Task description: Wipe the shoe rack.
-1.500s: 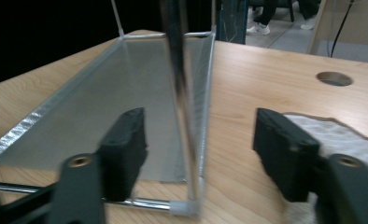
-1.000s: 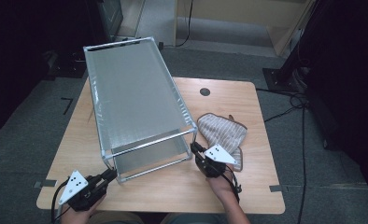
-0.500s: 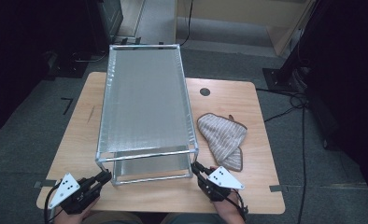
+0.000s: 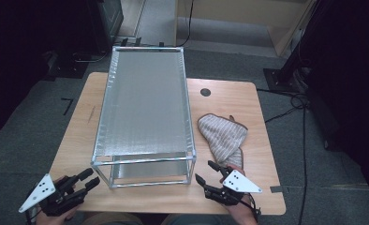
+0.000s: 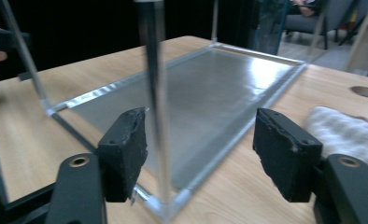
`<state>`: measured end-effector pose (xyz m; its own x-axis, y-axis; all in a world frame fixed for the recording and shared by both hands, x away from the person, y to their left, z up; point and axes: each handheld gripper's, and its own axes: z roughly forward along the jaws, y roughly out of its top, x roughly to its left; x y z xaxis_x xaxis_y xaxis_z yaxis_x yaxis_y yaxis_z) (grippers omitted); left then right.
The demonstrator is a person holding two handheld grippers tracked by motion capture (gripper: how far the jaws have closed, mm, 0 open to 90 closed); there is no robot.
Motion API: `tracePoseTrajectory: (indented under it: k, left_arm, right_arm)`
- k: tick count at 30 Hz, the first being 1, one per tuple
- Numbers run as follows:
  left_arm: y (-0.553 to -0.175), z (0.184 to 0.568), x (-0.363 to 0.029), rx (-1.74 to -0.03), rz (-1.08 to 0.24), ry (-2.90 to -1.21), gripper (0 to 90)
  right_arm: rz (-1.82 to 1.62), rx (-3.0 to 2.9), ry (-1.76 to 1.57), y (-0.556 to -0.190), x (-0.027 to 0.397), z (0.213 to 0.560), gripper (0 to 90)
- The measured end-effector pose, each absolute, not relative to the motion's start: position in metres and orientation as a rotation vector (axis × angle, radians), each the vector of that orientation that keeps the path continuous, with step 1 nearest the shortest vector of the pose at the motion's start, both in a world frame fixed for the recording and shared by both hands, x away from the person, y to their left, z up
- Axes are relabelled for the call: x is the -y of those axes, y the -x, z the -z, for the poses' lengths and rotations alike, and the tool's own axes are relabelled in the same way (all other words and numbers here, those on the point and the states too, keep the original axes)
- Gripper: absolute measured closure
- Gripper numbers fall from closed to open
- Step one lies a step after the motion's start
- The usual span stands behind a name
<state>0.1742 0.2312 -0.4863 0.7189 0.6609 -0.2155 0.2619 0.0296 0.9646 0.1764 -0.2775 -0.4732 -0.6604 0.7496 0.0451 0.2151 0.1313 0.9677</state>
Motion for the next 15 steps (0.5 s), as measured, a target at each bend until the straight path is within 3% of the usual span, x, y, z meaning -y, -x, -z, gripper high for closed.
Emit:
tracePoseTrajectory:
  k: [4, 15]
  left_arm:
    - [-0.173, 0.481, -0.242, -0.784, -0.413, -1.520, 40.8]
    - [-0.186, 0.490, -0.247, -0.934, -0.471, -1.516, 26.0]
  right_arm:
    - [-1.535, -1.912, -0.966, -0.180, 0.291, 0.472, 31.5]
    - [-1.446, -1.789, -1.111, -0.193, 0.325, 0.475, 25.0]
